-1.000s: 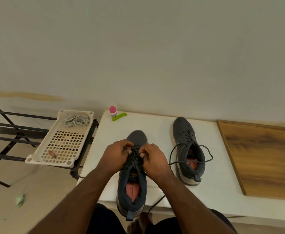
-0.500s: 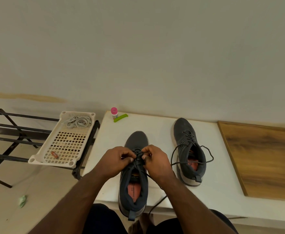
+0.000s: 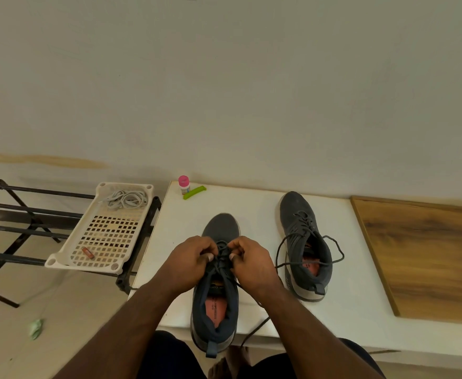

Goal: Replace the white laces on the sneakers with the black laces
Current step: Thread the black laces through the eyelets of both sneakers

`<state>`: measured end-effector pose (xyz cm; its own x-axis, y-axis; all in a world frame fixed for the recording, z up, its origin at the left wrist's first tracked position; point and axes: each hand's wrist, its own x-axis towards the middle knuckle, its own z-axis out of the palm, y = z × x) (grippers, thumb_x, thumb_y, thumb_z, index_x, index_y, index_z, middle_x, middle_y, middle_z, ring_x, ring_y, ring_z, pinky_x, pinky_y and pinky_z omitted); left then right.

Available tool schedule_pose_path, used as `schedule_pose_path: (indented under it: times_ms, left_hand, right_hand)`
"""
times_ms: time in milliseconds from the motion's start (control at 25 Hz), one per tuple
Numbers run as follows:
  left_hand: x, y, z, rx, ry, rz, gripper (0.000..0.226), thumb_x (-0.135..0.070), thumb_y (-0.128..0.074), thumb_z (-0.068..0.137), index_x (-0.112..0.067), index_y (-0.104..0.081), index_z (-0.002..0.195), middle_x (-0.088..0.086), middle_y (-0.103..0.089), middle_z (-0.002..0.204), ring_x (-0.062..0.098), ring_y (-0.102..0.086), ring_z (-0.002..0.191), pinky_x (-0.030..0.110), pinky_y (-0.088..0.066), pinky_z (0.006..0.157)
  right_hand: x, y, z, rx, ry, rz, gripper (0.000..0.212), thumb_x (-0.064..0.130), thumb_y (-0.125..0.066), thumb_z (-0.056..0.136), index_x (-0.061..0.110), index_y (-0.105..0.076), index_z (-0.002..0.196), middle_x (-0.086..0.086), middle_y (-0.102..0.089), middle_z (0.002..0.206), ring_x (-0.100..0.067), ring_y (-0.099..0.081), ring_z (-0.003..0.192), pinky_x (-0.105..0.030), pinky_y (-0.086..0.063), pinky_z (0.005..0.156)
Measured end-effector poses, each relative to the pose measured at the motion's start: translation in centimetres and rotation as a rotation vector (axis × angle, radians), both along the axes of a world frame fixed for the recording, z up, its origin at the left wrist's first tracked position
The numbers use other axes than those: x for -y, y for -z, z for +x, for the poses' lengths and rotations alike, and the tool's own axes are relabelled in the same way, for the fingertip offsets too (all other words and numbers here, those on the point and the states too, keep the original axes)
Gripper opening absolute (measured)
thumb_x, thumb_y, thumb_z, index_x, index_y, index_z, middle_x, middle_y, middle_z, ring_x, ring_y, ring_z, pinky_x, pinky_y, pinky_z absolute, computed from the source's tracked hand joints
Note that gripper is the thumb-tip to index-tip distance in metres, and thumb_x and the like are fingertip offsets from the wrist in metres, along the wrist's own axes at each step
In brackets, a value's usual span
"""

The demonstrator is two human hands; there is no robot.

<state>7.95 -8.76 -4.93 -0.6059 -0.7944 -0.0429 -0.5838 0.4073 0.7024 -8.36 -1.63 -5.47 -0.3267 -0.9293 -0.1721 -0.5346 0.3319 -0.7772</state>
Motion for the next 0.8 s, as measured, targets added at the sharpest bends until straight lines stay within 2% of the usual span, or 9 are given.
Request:
schedule_pose_path:
  times_ms: [240, 480, 640, 800]
  left_hand:
    - [0.0, 0.1, 0.3, -0.040, -0.074, 0.067, 0.014, -0.014, -0.059, 0.095, -0.027, -0.065, 0.096, -0.014, -0.063, 0.096, 0.003, -0.057, 0.095, 0.017, -0.042, 0.079]
    - [-0.3, -0.2, 0.3, -0.073, -0.107, 0.089, 0.016, -0.013, -0.058, 0.095, -0.027, -0.065, 0.090, -0.013, -0.065, 0.091, 0.004, -0.059, 0.090, 0.016, -0.043, 0.076]
    - [-0.6, -0.3, 0.5, -0.094, -0.142, 0.134, 0.016, -0.014, -0.056, 0.097, -0.027, -0.061, 0.091, -0.011, -0.065, 0.090, 0.006, -0.060, 0.087, 0.018, -0.042, 0.072]
    - [-0.6, -0.3, 0.5, -0.109, -0.139, 0.145, 0.016, -0.015, -0.057, 0.097, -0.029, -0.061, 0.092, -0.011, -0.065, 0.090, 0.004, -0.060, 0.086, 0.013, -0.041, 0.070]
  right_hand:
    - [-0.1, 0.1, 0.0, 0.040, 0.013, -0.012, 0.017, 0.009, -0.055, 0.093, 0.025, -0.060, 0.096, 0.005, -0.065, 0.089, -0.013, -0.064, 0.084, -0.041, -0.059, 0.079]
    - [-0.5, -0.2, -0.1, 0.068, 0.007, -0.030, 0.016, 0.009, -0.059, 0.090, 0.025, -0.060, 0.091, 0.006, -0.064, 0.091, -0.013, -0.064, 0.085, -0.041, -0.059, 0.079]
    - [-1.2, -0.4, -0.4, 0.082, -0.048, -0.048, 0.011, 0.013, -0.068, 0.088, 0.024, -0.067, 0.088, 0.010, -0.064, 0.097, -0.008, -0.061, 0.092, -0.032, -0.056, 0.087]
    - [-1.7, -1.1, -0.3, 0.076, -0.107, -0.056, 0.023, 0.014, -0.070, 0.087, 0.035, -0.065, 0.082, 0.015, -0.062, 0.096, -0.005, -0.060, 0.095, -0.028, -0.054, 0.088]
